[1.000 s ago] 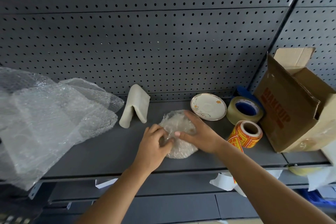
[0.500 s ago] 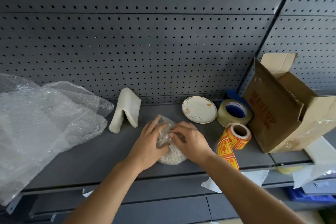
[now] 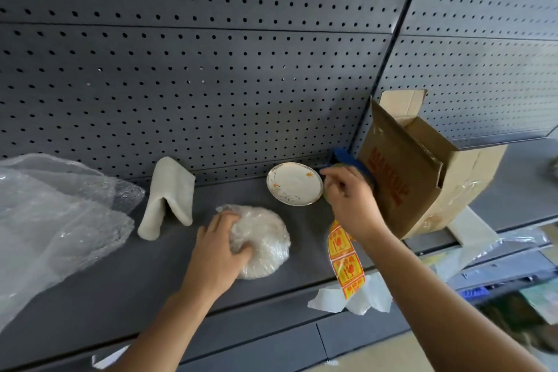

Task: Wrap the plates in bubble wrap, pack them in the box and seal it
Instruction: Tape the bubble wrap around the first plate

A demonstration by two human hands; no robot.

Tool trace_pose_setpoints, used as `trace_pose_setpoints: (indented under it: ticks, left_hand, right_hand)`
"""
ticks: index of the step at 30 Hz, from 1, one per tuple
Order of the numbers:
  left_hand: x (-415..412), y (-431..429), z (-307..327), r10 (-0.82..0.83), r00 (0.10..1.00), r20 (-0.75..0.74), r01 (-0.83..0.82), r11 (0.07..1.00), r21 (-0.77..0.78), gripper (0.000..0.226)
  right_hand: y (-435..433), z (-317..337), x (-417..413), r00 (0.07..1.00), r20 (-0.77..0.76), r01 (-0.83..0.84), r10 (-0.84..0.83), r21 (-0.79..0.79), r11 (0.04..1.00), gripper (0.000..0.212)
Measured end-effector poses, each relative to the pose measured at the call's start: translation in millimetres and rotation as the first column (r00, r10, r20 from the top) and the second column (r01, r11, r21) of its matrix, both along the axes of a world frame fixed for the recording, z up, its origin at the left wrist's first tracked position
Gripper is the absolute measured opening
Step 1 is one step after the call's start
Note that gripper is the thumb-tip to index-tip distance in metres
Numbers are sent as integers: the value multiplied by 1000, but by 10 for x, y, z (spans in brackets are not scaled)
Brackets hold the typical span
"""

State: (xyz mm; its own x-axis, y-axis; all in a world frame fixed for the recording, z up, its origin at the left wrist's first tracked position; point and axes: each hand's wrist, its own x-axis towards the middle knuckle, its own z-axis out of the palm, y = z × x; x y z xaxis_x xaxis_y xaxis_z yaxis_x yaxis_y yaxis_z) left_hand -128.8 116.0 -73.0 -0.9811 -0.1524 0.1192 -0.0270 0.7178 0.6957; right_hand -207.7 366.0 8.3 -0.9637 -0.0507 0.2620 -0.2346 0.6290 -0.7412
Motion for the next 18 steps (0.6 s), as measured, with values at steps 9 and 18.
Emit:
trace_pose_setpoints:
  ticks: [9,18]
  left_hand:
    - [28,193,-22,210,977,-41,-209,978,22,50]
    - [-19,319,23,332,943,-12,-332,943,15,50]
  right_hand:
    - [445,273,-669,900,369,-18,-231,562,827,44]
    - [474,39,-1105,949,247,-147,-194,895,421,13]
